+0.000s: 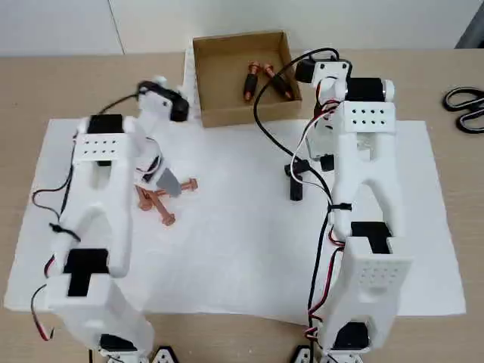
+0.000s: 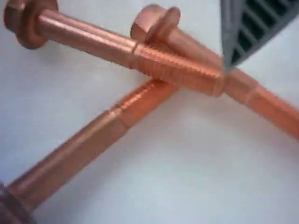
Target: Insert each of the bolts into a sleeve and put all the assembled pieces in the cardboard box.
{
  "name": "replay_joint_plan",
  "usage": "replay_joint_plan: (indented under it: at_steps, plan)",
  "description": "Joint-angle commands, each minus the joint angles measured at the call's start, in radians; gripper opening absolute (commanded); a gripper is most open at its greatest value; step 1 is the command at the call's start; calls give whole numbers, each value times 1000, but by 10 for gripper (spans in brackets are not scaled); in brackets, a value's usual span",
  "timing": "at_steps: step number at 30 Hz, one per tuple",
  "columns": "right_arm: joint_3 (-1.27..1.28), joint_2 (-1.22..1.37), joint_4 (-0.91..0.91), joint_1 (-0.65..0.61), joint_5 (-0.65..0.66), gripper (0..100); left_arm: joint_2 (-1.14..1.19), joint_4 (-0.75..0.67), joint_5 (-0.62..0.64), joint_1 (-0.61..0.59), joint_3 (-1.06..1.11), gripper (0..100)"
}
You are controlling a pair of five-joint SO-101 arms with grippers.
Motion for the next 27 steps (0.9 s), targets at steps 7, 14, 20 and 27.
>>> replay_joint_plan:
  at_steps: [7, 14, 20, 27]
  plan:
    - [-35, -68, 7, 12, -8, 4, 77, -126, -157, 81, -44, 320]
    - [-35, -68, 5, 12, -8, 4, 153, -189, -157, 95, -45, 320]
    - [-35, -67, 4, 12, -8, 4, 204, -219, -157, 91, -50, 319]
    - [-35, -36, 4, 12, -8, 4, 233, -213, -157, 95, -71, 173]
